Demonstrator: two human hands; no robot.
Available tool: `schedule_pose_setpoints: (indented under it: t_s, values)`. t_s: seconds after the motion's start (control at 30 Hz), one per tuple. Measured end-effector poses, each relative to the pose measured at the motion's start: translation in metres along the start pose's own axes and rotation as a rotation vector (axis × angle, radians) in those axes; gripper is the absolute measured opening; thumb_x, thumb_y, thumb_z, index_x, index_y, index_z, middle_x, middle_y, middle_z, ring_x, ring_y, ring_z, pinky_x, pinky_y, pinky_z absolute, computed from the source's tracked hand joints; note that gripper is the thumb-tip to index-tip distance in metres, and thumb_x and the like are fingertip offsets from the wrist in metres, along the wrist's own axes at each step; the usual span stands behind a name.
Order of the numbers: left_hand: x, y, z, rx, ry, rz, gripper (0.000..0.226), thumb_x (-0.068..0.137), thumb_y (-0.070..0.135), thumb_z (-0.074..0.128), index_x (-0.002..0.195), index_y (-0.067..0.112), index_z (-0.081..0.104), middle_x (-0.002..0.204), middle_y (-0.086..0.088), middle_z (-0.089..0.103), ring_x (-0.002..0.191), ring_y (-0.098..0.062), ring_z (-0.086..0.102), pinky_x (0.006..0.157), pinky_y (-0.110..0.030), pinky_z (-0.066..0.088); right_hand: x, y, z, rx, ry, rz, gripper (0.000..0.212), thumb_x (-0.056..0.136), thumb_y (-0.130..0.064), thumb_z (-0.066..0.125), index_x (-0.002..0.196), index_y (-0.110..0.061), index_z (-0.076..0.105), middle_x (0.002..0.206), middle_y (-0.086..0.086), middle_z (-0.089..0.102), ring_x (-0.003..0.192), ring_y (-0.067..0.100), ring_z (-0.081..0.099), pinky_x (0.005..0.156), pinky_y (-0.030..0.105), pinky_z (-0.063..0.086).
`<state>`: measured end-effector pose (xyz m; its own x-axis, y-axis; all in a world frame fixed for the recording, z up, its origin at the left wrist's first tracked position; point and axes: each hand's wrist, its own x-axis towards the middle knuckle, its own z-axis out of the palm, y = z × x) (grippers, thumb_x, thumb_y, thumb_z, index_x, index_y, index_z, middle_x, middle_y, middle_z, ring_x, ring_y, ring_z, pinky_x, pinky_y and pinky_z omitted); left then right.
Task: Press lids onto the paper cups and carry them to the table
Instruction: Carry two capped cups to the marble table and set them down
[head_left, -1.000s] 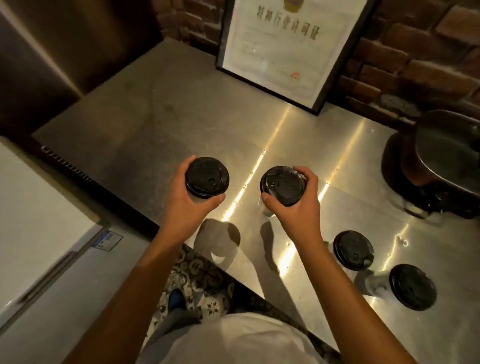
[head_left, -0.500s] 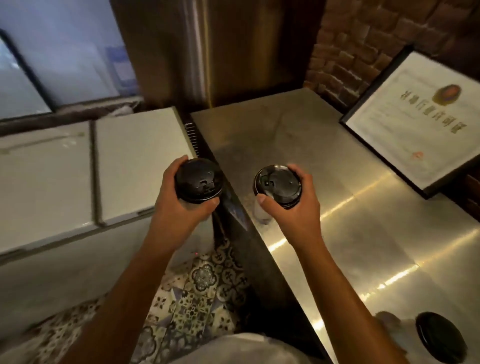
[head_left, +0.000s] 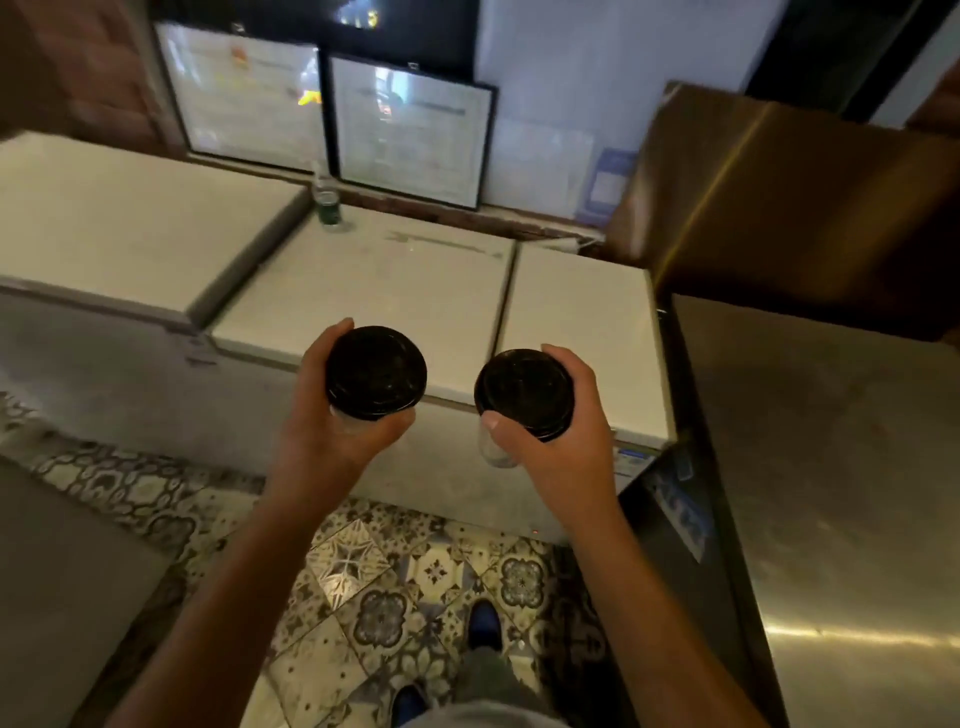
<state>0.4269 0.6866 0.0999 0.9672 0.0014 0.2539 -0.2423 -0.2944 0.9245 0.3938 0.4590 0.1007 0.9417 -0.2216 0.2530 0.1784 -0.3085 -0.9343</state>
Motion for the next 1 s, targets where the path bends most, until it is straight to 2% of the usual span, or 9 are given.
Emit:
schedule_pose_setpoints:
  t_s: [0.1,0.17,0.23,0.43,0.6,0.7,0.77,0.87,1.0]
  values:
    - [-0.007,-0.016,-0.058,-0.039,0.127,-0.049,0.094,0.076,0.017,0.089,0.151,0.033,0.036,0.139,0.013,0.052,0.134,-0.008,0.051,0.113,-0.045,0.046,0.016,-0.014,0.06,0.024,-0.131,-0.026,0.084,0.07,-0.051,0.082,0.144,-0.032,0.047,0.129,-0.03,0.056,0.121,-0.011,0.054,0.093,0.009,0.048]
    - [-0.012,-0.026,-0.096,-0.024,0.224,-0.092,0.092,0.076,0.019,0.089,0.149,0.039,0.037,0.14,0.014,0.055,0.135,-0.009,0.052,0.113,-0.047,0.046,0.024,-0.024,0.102,0.048,-0.211,-0.044,0.085,0.069,-0.05,0.082,0.144,-0.033,0.047,0.13,-0.027,0.057,0.121,-0.01,0.054,0.092,0.008,0.048]
    - [-0.013,-0.036,-0.133,0.029,0.312,-0.124,0.091,0.076,0.019,0.089,0.148,0.042,0.038,0.138,0.021,0.055,0.135,-0.005,0.052,0.113,-0.042,0.045,0.031,-0.031,0.146,0.072,-0.299,-0.052,0.085,0.067,-0.053,0.082,0.143,-0.035,0.047,0.131,-0.024,0.058,0.123,-0.007,0.056,0.093,0.01,0.049]
    - [-0.012,-0.079,-0.242,0.129,0.565,-0.198,0.093,0.073,0.016,0.09,0.15,0.032,0.04,0.14,0.012,0.055,0.134,-0.009,0.053,0.113,-0.037,0.045,0.053,-0.048,0.297,0.126,-0.553,-0.086,0.082,0.064,-0.056,0.08,0.139,-0.04,0.05,0.13,-0.021,0.06,0.119,-0.005,0.059,0.089,0.014,0.053]
    - [0.003,-0.101,-0.339,0.167,0.718,-0.252,0.097,0.065,0.033,0.095,0.145,0.042,0.04,0.137,0.022,0.054,0.126,0.008,0.054,0.111,-0.025,0.043,0.078,-0.078,0.431,0.209,-0.715,-0.134,0.081,0.065,-0.05,0.084,0.138,-0.033,0.053,0.127,-0.023,0.061,0.113,-0.014,0.058,0.085,0.008,0.05]
    - [0.009,-0.108,-0.391,0.199,0.798,-0.286,0.096,0.067,0.026,0.089,0.149,0.034,0.04,0.132,0.037,0.048,0.121,0.018,0.051,0.105,-0.011,0.042,0.087,-0.098,0.504,0.238,-0.81,-0.177,0.078,0.069,-0.037,0.086,0.139,-0.028,0.052,0.125,-0.027,0.059,0.11,-0.018,0.057,0.085,0.008,0.05]
    - [0.011,-0.113,-0.418,0.226,0.862,-0.302,0.095,0.071,0.016,0.089,0.151,0.028,0.038,0.135,0.031,0.048,0.121,0.021,0.049,0.101,-0.004,0.04,0.091,-0.112,0.545,0.258,-0.877,-0.2,0.077,0.071,-0.036,0.086,0.139,-0.027,0.053,0.125,-0.026,0.06,0.111,-0.014,0.059,0.086,0.011,0.052]
    - [0.007,-0.117,-0.45,0.221,0.971,-0.325,0.095,0.072,0.011,0.088,0.151,0.024,0.038,0.132,0.027,0.052,0.12,0.02,0.052,0.1,-0.004,0.04,0.09,-0.136,0.595,0.298,-0.979,-0.229,0.078,0.071,-0.039,0.087,0.14,-0.027,0.052,0.126,-0.021,0.062,0.114,-0.007,0.061,0.088,0.014,0.053]
    - [-0.008,-0.12,-0.487,0.26,1.11,-0.36,0.095,0.067,0.03,0.086,0.149,0.036,0.039,0.133,0.032,0.049,0.122,0.02,0.048,0.101,-0.002,0.038,0.083,-0.163,0.648,0.323,-1.111,-0.285,0.081,0.07,-0.051,0.086,0.141,-0.029,0.052,0.13,-0.012,0.065,0.121,0.007,0.063,0.096,0.029,0.059]
